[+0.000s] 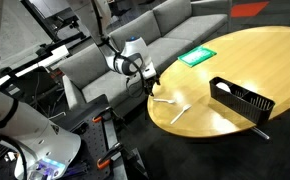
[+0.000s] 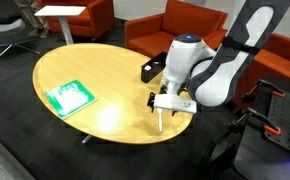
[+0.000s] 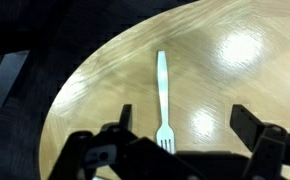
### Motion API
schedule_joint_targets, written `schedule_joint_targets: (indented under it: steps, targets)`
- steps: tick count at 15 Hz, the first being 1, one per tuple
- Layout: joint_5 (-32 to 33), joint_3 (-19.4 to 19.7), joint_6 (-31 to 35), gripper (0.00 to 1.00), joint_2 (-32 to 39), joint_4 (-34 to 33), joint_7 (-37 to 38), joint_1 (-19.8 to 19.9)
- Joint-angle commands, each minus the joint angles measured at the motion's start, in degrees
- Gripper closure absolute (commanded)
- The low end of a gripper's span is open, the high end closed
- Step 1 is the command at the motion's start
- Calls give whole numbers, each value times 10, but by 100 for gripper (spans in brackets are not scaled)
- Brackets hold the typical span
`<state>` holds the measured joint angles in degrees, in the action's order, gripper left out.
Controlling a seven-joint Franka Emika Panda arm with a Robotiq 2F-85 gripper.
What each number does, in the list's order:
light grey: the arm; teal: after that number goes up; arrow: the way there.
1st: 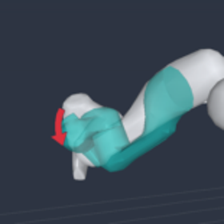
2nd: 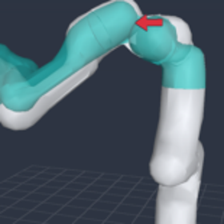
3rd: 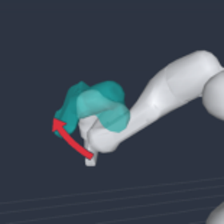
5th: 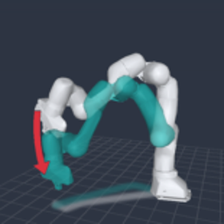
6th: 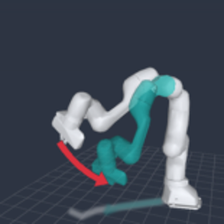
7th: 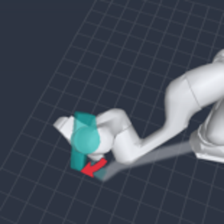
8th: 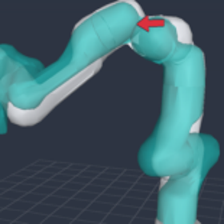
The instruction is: Pick up the fork on the left from the table and place it inside the black cutlery holder
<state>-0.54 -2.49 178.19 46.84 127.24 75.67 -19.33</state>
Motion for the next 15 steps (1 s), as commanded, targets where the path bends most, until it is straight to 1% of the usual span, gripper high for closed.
schedule_joint_targets:
  steps: [1,4,6,15]
  targets:
    - [-59,24,12,0,53,-51,-29,-36]
    - [-87,43,17,0,81,-74,-41,-58]
    - [-100,54,20,0,96,-86,-43,-67]
    - [-120,76,14,0,143,-129,-43,-72]
